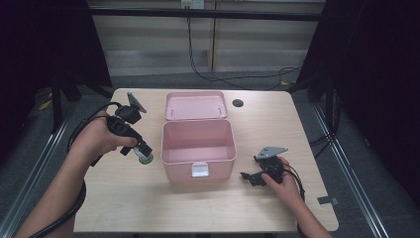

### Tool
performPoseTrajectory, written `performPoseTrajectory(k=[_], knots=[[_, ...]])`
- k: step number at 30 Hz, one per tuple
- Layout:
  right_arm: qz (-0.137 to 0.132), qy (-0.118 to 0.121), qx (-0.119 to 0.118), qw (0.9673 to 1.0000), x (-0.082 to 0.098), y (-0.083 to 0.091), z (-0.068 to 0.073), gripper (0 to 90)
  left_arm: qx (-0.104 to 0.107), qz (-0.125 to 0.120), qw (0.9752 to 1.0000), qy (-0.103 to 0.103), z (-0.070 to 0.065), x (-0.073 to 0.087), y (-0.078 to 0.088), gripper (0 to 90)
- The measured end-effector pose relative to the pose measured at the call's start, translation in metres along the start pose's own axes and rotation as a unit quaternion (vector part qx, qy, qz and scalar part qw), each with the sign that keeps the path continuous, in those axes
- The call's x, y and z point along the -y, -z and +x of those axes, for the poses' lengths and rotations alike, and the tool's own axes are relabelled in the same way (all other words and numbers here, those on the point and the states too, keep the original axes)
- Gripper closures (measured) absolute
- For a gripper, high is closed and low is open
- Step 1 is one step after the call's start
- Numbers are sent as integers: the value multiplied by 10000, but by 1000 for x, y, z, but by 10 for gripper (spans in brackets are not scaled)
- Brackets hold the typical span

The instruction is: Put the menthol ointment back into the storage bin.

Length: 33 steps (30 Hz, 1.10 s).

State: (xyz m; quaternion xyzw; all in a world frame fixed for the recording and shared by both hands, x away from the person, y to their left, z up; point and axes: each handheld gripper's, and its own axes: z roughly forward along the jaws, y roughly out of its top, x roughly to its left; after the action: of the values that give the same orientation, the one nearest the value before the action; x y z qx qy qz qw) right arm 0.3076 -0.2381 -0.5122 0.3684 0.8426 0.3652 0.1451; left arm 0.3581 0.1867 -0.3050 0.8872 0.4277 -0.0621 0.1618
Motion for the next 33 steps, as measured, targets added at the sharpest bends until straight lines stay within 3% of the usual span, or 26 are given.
performPoseTrajectory(k=[33], knots=[[4,6,-7,10000,0,0,0,132,-105,-8,9999,-55,-17,-51,15,499]])
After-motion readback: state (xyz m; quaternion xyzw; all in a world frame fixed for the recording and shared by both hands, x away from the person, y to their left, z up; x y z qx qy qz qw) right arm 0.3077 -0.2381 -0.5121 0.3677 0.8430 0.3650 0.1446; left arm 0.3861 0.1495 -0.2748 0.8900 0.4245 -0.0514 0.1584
